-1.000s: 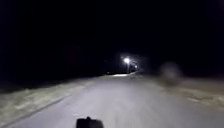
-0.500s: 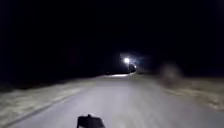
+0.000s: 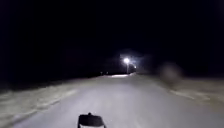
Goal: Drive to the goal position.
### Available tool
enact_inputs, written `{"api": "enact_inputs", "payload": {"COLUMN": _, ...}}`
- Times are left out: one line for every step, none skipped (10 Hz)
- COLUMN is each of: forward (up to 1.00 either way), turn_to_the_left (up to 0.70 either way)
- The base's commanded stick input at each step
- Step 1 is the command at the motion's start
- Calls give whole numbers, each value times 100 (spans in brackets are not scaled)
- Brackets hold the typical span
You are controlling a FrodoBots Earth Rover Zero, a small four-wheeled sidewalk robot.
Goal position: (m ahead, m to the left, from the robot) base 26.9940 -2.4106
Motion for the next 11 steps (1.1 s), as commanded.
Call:
{"api": "enact_inputs", "payload": {"forward": 100, "turn_to_the_left": -1}}
{"api": "enact_inputs", "payload": {"forward": 100, "turn_to_the_left": -2}}
{"api": "enact_inputs", "payload": {"forward": 100, "turn_to_the_left": -3}}
{"api": "enact_inputs", "payload": {"forward": 100, "turn_to_the_left": 0}}
{"api": "enact_inputs", "payload": {"forward": 100, "turn_to_the_left": 0}}
{"api": "enact_inputs", "payload": {"forward": 100, "turn_to_the_left": 0}}
{"api": "enact_inputs", "payload": {"forward": 100, "turn_to_the_left": 0}}
{"api": "enact_inputs", "payload": {"forward": 100, "turn_to_the_left": 0}}
{"api": "enact_inputs", "payload": {"forward": 100, "turn_to_the_left": 0}}
{"api": "enact_inputs", "payload": {"forward": 100, "turn_to_the_left": 0}}
{"api": "enact_inputs", "payload": {"forward": 100, "turn_to_the_left": 0}}
